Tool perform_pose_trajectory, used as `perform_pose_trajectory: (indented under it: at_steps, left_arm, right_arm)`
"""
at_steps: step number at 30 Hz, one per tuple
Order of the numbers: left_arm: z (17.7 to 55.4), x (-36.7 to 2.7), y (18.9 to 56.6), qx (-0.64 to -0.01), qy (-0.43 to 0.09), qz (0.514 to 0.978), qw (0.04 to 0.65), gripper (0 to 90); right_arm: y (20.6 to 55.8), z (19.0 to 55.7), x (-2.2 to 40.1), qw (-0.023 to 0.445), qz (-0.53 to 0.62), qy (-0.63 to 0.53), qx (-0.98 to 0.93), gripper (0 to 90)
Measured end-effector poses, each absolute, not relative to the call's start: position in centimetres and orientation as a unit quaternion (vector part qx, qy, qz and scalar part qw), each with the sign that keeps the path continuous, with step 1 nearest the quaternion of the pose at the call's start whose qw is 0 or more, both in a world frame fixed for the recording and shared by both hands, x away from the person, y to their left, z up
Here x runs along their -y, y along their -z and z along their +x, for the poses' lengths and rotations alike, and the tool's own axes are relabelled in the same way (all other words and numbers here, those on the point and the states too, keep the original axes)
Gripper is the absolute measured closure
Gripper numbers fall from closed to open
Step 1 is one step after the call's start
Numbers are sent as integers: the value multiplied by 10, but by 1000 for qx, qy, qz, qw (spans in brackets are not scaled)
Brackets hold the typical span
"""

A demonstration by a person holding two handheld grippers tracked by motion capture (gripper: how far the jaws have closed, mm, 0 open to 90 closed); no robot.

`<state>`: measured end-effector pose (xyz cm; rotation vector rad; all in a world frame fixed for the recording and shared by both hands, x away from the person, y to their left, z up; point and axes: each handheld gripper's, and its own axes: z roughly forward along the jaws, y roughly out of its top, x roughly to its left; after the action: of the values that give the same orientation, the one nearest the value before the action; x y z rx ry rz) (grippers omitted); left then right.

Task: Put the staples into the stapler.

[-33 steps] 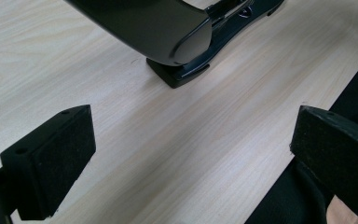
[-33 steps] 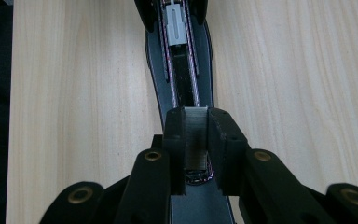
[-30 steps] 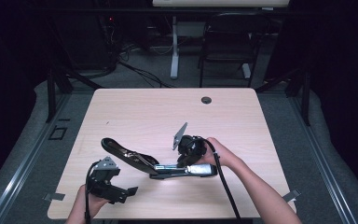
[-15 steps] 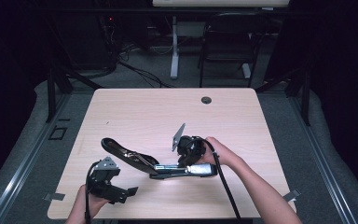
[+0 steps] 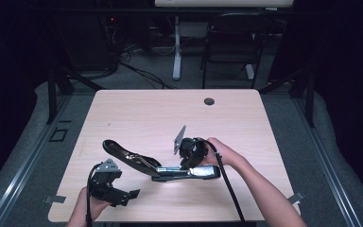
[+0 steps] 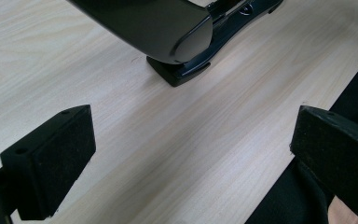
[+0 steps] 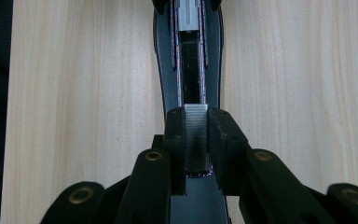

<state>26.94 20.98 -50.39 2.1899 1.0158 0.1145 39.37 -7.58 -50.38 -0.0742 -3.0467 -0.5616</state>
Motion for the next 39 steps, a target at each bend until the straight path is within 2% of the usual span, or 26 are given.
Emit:
perform_pose_trajectory:
  at_steps: [30, 39]
  left_arm:
    - [269, -209, 504, -392, -44, 849, 352, 0]
    - [269, -209, 504, -392, -44, 849, 351, 0]
  right_arm:
    - [505, 394, 72, 16, -3, 172, 985, 765]
    - [506, 395, 79, 14, -21, 184, 983, 733]
